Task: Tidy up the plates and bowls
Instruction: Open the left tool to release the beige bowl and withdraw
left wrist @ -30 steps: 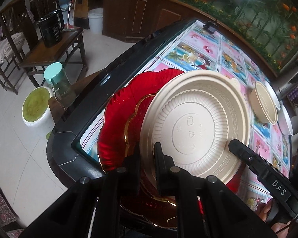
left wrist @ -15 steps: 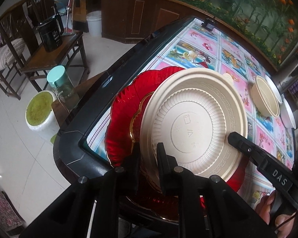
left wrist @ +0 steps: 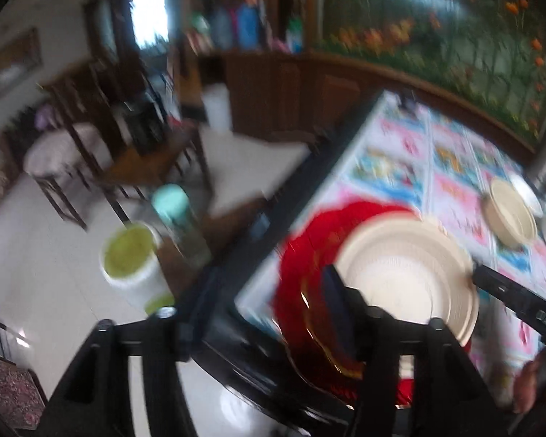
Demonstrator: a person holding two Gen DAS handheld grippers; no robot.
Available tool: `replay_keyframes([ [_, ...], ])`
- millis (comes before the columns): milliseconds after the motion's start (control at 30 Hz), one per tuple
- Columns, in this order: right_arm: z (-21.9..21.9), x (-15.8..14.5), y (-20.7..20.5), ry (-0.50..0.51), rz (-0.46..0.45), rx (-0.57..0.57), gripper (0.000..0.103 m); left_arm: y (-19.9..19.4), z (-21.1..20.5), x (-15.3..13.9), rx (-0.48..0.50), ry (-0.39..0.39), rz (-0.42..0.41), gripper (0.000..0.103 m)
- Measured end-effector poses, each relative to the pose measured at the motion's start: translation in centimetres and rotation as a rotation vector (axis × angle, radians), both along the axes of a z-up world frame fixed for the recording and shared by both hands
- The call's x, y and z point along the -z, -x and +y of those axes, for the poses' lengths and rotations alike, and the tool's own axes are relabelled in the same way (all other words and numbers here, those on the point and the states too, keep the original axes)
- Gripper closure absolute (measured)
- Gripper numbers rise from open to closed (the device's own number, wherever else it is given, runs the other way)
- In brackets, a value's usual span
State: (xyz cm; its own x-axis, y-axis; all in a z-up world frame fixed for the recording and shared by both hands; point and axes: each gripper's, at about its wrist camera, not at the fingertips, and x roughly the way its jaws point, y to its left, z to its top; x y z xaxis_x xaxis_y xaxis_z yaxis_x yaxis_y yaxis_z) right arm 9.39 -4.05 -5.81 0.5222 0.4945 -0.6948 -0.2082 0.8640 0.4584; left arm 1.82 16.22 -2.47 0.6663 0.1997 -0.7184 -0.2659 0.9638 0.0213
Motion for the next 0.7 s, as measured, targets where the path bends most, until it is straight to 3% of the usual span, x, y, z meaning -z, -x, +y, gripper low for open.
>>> replay_keyframes([
  [33, -0.6, -0.4, 0.2, -0.020, -0.022, 0.004, 0.070, 0.4, 0.0, -0.7, -0.017, -0.016, -0.038, 0.033],
  [67, -1.1, -0.7, 0.3, -0.042, -0.035, 0.006, 0.067, 0.7, -0.2, -1.3, -0.022, -0.020, -0.068, 0.032],
  [267, -4.5, -1.1, 1.2, -0.074, -0.101, 0.095, 0.067, 2.0, -3.2, -3.1, 0.081, -0.013, -0.172, 0.024],
  [467, -10.0, 0.7, 2.4, -0.064, -0.103, 0.230, 0.067, 0.9, -10.4, -1.5, 0.295, -0.017, -0.109, 0.024],
  [700, -16.6, 1.2, 5.1, -0.071, -0.166, 0.374, 0.067, 1.7, -18.6, 0.8, 0.559, -0.036, -0.012, 0.024],
])
